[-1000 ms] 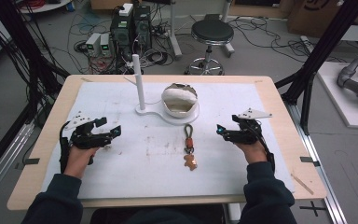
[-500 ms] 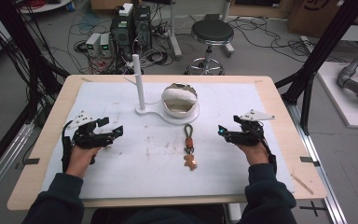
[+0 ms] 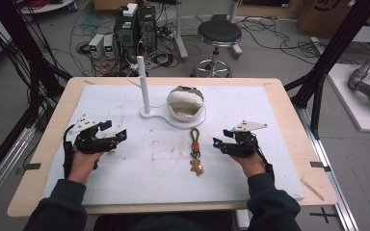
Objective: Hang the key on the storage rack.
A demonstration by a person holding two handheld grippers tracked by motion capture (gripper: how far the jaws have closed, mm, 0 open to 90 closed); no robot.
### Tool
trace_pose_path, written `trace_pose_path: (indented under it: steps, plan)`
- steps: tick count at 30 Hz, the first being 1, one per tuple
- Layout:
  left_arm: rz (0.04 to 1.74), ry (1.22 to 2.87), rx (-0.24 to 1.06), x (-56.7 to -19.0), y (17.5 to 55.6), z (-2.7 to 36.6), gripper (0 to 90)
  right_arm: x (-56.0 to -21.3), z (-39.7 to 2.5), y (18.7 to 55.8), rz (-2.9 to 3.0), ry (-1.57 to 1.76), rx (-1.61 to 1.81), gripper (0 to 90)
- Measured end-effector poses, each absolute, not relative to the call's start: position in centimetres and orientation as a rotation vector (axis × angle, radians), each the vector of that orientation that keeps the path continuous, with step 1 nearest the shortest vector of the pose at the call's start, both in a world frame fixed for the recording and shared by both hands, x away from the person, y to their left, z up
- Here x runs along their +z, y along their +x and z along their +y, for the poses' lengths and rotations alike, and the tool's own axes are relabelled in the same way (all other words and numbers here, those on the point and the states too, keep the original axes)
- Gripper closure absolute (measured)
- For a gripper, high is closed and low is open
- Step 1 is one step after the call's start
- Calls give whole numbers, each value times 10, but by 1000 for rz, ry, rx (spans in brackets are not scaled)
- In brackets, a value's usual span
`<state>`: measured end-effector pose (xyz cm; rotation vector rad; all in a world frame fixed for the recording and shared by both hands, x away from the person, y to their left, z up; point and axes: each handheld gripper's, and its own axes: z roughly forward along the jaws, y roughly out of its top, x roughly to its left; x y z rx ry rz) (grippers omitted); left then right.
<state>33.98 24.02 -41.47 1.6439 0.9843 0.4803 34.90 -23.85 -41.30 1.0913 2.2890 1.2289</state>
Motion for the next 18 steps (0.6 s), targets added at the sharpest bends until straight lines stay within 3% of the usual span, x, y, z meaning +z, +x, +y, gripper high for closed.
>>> trace_pose_path:
  steps: [1,5,8,12,14,18]
  plan:
    - [983,1646,475,-415,340,240,196,-415,-235,350,2300,1148,1338,563]
    - [983,1652,472,-415,340,239,196,-419,-227,352,2328,1168,1344,641]
    - [983,1658,471,-416,340,239,196,-423,-215,355,2358,1167,1302,642]
    - [980,1657,476,-416,339,239,198,-428,-195,357,2398,1174,1236,547]
    - [984,1657,476,-416,339,239,200,-437,-175,359,2433,1160,1109,453]
    - [983,1660,478,-417,339,238,201,-445,-164,362,2467,1215,1048,410]
